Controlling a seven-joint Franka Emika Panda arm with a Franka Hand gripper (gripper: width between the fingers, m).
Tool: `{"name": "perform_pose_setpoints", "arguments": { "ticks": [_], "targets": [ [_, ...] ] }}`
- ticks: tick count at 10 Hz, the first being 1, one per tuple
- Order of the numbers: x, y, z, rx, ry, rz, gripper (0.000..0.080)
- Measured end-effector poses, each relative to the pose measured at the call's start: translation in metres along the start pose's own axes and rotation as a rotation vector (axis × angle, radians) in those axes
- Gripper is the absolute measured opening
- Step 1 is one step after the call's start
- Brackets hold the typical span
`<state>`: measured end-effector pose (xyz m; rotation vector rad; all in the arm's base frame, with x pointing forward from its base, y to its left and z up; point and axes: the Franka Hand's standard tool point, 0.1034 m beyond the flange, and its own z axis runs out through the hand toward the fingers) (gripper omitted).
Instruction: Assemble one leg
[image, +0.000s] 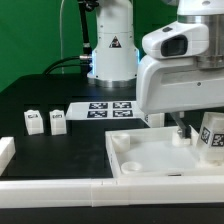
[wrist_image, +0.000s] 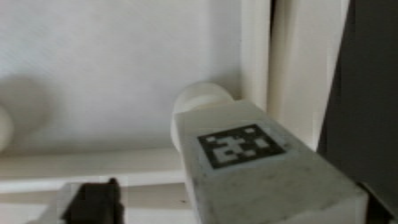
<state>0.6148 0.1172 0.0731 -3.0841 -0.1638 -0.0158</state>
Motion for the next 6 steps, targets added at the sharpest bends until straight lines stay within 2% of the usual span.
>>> {"name": "perform_pose_setpoints", "arguments": {
  "ticks": [1, 2, 3, 6],
  "targets": [
    [-0.0003, -0.0017, 0.0005, 0.002, -0.001, 0.015, 0.0428],
    [-0.0004, -0.0014, 0.0007, 0.002, -0.001, 0.015, 0.0428],
    [-0.0004, -0.0012, 0.0007, 0.002, -0.001, 0.015, 0.0289],
    [-0.0004, -0.0012, 0.0007, 0.002, -0.001, 0.059, 0.029]
  ]
}}
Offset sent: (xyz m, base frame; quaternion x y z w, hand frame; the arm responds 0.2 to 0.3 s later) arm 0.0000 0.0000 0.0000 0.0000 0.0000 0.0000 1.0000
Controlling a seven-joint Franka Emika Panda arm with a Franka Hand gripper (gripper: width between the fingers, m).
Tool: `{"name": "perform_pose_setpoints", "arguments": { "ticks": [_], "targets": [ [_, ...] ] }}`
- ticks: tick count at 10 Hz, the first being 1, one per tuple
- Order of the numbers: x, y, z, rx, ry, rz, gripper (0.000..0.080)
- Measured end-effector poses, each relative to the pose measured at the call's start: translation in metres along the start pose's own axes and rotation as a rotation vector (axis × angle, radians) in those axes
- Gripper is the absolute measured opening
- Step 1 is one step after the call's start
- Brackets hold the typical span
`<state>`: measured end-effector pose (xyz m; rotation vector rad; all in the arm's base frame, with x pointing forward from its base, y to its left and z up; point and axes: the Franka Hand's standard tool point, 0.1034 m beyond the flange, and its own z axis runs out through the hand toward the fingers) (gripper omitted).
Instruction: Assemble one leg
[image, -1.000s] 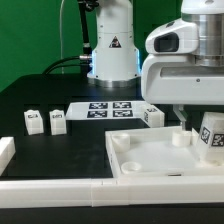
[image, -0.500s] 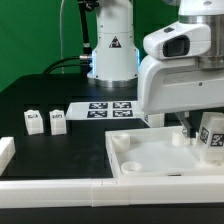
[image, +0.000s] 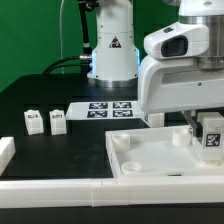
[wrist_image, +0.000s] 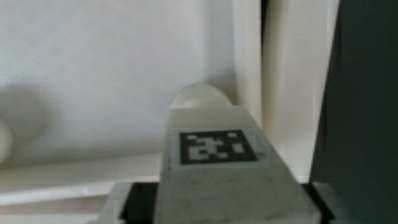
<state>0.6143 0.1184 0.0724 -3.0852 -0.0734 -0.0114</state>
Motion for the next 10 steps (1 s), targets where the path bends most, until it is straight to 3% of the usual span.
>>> {"name": "perform_pose_setpoints", "arguments": {
  "ticks": [2, 6, 7, 10],
  "targets": [
    [0.0006, -0.0007, -0.0003, 0.002, 0.006, 0.071, 0.029],
    [-0.0009, -0.0053, 0.0003, -0.004, 0.074, 0.733, 0.0291],
    [0.0001, -0.0035, 0.0017, 0.005, 0.074, 0.886, 0.0291],
    [0.0055, -0.0039, 0.0022, 0.07, 0.091, 1.242, 0.0291]
  ]
}}
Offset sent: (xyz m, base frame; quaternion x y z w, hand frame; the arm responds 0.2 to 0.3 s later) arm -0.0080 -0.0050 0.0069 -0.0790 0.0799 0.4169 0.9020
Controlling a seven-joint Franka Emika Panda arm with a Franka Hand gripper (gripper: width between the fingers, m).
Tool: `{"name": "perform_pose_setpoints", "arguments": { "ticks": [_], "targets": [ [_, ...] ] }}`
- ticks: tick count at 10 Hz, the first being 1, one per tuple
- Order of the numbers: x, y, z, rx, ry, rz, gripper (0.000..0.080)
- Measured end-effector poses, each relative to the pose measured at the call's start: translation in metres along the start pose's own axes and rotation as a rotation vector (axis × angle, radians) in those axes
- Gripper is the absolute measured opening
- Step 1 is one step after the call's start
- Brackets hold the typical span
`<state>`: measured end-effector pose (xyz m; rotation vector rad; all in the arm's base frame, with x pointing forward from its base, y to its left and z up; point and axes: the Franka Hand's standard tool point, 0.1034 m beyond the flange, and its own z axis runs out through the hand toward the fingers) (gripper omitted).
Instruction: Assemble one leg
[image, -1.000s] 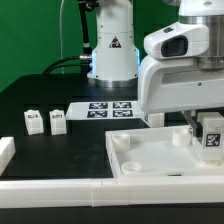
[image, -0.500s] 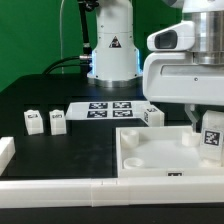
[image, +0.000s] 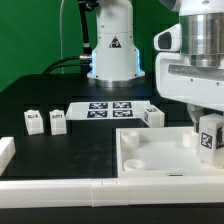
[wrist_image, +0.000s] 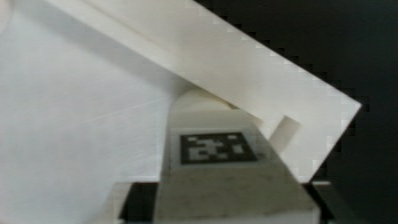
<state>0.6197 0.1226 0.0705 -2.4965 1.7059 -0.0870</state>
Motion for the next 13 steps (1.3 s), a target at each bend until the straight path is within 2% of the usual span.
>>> {"name": "perform_pose_setpoints", "arguments": {
  "ticks": [2, 3, 4, 5, 6, 10, 13],
  "targets": [
    [-0.0018, -0.0005, -0.0001, 0.003, -0.009, 0.13, 0.0291],
    [-0.0023, -0.0005, 0.0001, 0.004, -0.01, 0.123, 0.0384],
    [-0.0025, -0.0005, 0.0001, 0.004, -0.012, 0.084, 0.0384],
    [-0.0033, -0.0011, 0.0003, 0.01, -0.011, 0.058, 0.0563],
    [-0.0046, -0.0018, 0.001, 0.023, -0.006, -0.012, 0.0631],
    [-0.0019, -0.0015, 0.0009, 0.025, 0.0, -0.589, 0.0649],
    [0.0001, -0.0005, 0.0018, 0.013, 0.004, -1.003, 0.0649]
  ]
}}
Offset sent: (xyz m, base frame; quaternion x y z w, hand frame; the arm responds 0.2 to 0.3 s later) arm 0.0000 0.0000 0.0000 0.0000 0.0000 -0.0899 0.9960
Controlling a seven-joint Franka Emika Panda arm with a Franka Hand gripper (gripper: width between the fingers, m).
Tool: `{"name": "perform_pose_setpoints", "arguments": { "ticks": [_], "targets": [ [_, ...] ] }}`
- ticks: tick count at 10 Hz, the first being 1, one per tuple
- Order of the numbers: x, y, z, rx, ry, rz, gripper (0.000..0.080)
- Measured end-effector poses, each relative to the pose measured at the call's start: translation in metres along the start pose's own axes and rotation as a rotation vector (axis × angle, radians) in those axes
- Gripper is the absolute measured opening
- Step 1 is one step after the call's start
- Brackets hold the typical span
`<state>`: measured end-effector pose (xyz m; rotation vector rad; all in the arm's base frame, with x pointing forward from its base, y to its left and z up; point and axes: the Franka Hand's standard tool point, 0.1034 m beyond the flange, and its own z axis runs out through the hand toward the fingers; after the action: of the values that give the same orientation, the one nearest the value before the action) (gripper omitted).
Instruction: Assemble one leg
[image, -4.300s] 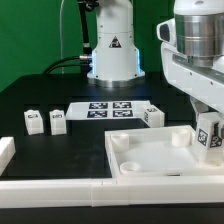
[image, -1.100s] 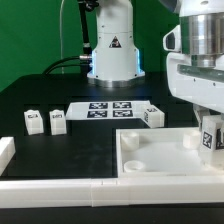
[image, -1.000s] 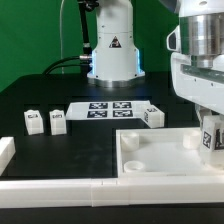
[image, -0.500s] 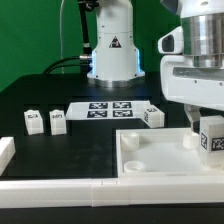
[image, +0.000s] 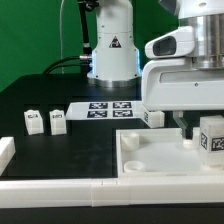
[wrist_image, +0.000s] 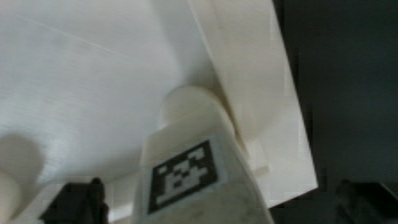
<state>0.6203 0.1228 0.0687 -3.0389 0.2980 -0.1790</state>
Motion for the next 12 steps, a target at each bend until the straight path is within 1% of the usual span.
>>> {"name": "perform_pose_setpoints", "arguments": {
  "ticks": [1, 3, 4, 5, 6, 7, 8, 10, 11, 12],
  "targets": [
    [0.0011, 0.002, -0.0006, -0.003, 0.001, -0.124, 0.0649],
    [0.0028, 0.0057, -0.0009, -0.018, 0.003, -0.334, 0.0649],
    [0.0027, 0.0058, -0.0008, -0.018, 0.003, -0.323, 0.0649],
    [0.0027, 0.0059, -0.0007, -0.018, 0.003, -0.323, 0.0518],
    [0.0027, 0.006, -0.0007, -0.018, 0.003, -0.323, 0.0518],
    [0.0027, 0.006, -0.0006, -0.018, 0.003, -0.323, 0.0385],
    [0.0027, 0.006, -0.0006, -0.018, 0.003, -0.303, 0.0291],
    [0.0032, 0.0064, -0.0007, -0.017, 0.009, -0.259, 0.0291],
    [0.0027, 0.006, -0.0004, -0.014, 0.032, -0.111, 0.0291],
    [-0.0001, 0.0045, 0.0004, -0.017, 0.046, 0.055, 0.0291]
  ]
}}
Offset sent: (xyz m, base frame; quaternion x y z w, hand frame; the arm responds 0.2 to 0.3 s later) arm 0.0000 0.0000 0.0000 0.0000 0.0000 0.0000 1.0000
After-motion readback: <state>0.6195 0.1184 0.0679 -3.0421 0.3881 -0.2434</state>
